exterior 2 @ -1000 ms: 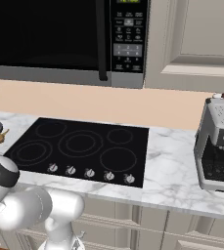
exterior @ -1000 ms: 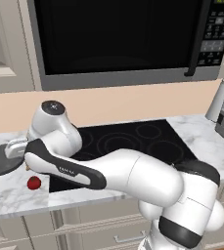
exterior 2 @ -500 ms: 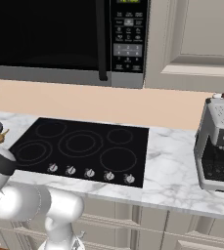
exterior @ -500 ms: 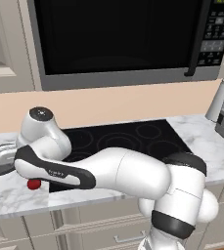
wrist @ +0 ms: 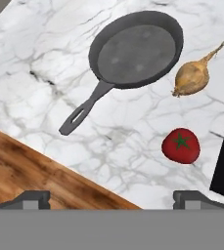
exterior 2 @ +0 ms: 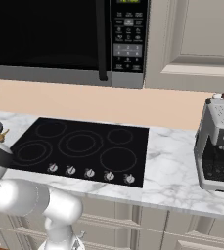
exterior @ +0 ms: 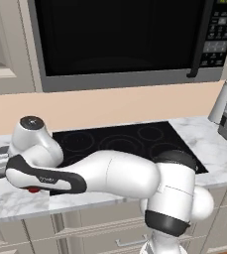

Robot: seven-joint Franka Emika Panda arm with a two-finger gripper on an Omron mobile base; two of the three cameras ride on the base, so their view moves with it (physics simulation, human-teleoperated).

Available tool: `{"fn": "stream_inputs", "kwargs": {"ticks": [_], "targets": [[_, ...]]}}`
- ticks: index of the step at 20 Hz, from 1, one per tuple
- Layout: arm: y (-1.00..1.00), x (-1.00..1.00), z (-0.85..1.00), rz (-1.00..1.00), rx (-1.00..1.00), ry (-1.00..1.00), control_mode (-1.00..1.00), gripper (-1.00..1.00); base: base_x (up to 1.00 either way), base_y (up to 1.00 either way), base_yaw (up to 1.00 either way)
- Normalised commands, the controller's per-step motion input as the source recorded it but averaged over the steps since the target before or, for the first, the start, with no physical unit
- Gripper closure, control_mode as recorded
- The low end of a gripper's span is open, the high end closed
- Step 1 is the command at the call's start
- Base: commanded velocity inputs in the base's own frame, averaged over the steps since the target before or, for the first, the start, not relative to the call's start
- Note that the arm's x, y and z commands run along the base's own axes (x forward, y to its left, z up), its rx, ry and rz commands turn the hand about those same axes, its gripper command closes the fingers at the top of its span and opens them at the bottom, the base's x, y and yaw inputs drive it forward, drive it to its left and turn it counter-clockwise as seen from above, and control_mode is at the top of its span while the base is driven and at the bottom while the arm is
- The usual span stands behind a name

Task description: Place the pan on the center burner on the stove. Then place the tomato and the onion in the pan and turn on the center burner.

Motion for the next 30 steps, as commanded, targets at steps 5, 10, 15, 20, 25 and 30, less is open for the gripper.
{"fn": "stream_inputs", "kwargs": {"ticks": [5, 10, 15, 20, 25, 30], "targets": [[0.19, -0.01, -0.18, 0.0, 0.0, 0.01, -1.0, -1.0, 0.0, 0.0, 0.0], [0.2, 0.0, -0.14, 0.0, 0.0, 0.0, -1.0, -1.0, 0.0, 0.0, 0.0], [0.15, 0.0, -0.07, 0.0, 0.0, 0.0, -1.0, -1.0, 0.0, 0.0, 0.0], [0.03, 0.0, -0.05, 0.0, 0.0, 0.0, -1.0, -1.0, 0.0, 0.0, 0.0], [0.0, 0.0, -0.08, -0.03, 0.01, 0.01, -1.0, -1.0, 0.0, 0.0, 0.0], [0.0, 0.0, -0.09, -0.03, 0.03, 0.01, -1.0, -1.0, 0.0, 0.0, 0.0]]}}
